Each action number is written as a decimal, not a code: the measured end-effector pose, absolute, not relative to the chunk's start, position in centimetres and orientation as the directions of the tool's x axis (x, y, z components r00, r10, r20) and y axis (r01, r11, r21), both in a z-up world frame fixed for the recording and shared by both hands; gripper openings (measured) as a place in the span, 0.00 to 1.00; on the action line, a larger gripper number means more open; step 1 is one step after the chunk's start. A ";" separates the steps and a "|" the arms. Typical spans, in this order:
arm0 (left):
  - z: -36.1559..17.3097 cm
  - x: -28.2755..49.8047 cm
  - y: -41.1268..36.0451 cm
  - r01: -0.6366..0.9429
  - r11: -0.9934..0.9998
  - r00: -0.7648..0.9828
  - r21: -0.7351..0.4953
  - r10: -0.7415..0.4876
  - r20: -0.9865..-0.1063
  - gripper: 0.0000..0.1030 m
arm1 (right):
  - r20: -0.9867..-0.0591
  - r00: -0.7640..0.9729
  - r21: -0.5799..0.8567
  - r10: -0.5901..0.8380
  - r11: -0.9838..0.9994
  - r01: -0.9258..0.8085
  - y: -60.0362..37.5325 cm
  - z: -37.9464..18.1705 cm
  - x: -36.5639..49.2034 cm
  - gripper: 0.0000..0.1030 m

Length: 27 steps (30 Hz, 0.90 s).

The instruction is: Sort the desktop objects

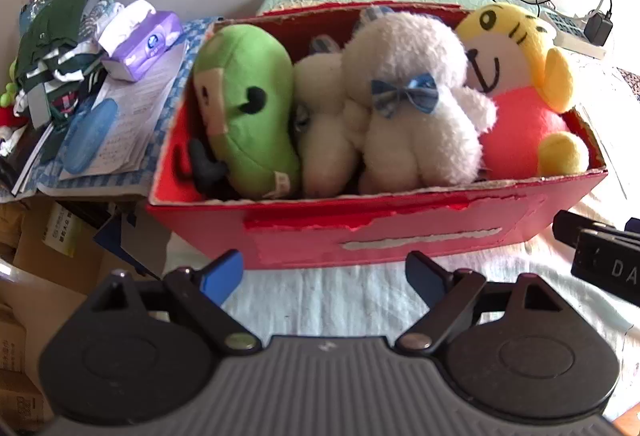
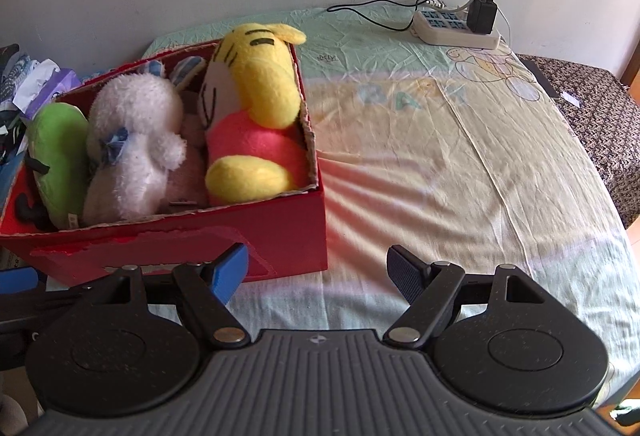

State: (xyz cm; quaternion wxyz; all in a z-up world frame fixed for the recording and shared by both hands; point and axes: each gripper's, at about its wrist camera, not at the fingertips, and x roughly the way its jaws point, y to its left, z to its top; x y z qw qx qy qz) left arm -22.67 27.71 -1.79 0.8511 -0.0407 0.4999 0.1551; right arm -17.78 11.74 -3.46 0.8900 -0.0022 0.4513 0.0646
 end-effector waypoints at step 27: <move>3.0 -22.3 31.9 -0.366 0.925 0.495 0.099 0.284 -0.822 0.85 | -0.741 0.652 0.061 0.163 0.983 -0.175 15.7 1.6 -16.9 0.79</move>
